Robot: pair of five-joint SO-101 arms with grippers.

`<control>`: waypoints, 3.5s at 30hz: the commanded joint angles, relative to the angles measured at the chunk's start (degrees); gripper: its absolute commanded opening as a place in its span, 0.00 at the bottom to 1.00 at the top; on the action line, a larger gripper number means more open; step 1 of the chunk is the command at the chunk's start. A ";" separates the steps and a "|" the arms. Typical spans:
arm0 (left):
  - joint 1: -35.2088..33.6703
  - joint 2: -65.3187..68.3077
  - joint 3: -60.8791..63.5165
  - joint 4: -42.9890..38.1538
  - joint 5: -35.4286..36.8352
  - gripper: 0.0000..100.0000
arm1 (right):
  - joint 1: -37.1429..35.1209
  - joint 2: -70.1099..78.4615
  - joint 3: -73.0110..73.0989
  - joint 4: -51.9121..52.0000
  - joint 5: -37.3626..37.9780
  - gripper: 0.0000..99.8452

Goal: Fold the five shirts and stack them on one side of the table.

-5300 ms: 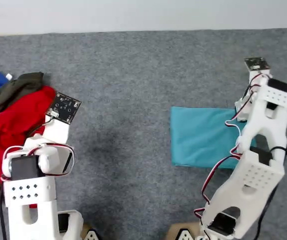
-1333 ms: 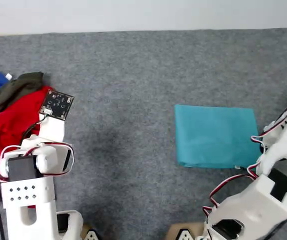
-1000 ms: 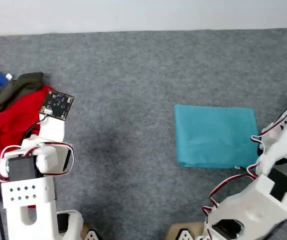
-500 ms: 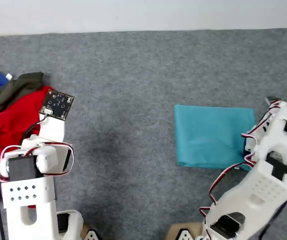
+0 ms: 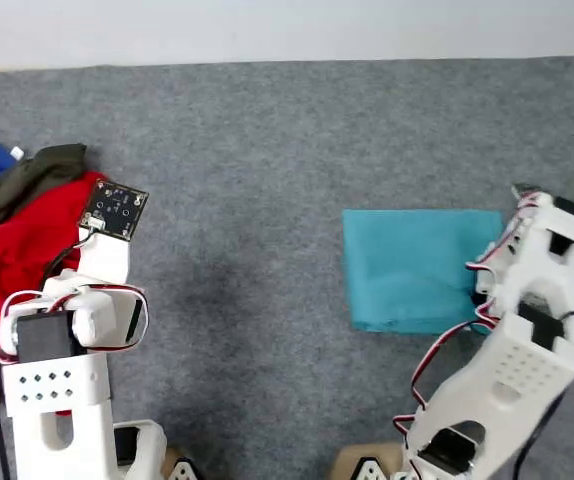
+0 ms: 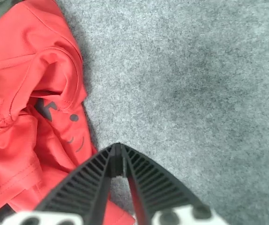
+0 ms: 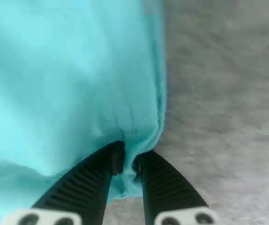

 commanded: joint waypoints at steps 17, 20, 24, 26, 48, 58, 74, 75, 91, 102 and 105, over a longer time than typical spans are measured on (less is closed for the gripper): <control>0.26 -0.35 -1.36 0.00 0.44 0.00 | -6.02 -8.31 -1.85 4.62 -0.35 0.01; 0.26 -0.35 -1.36 0.09 0.44 0.00 | -5.05 -12.00 -1.58 4.70 -0.26 0.01; 0.26 -0.35 -1.36 0.09 0.44 0.00 | -6.81 -18.86 -1.76 6.90 -0.26 0.01; 0.26 -0.35 -1.36 0.09 0.44 0.00 | -8.92 -21.93 -1.76 8.22 -0.26 0.01; 0.35 -0.70 -1.36 0.18 0.44 0.00 | -4.44 -13.49 -0.79 7.25 -0.97 0.01; 0.35 -0.62 -1.36 0.18 0.44 0.00 | -4.79 -24.13 -0.97 12.70 -0.09 0.23; 0.18 -0.79 -1.36 0.35 0.44 0.00 | -20.79 -22.64 3.25 9.80 -5.98 0.01; 0.09 -0.79 -1.36 0.44 0.44 0.00 | -20.70 -21.23 4.04 8.66 -5.98 0.01; 0.26 -0.44 -1.36 0.09 0.26 0.00 | -18.86 -21.76 10.20 5.14 -5.98 0.01; 0.35 -0.35 0.22 0.09 0.26 0.00 | -17.63 -25.71 21.98 -3.21 -5.89 0.01; 0.35 -0.35 0.84 0.09 0.26 0.00 | -17.54 -24.75 22.77 -1.80 -5.98 0.01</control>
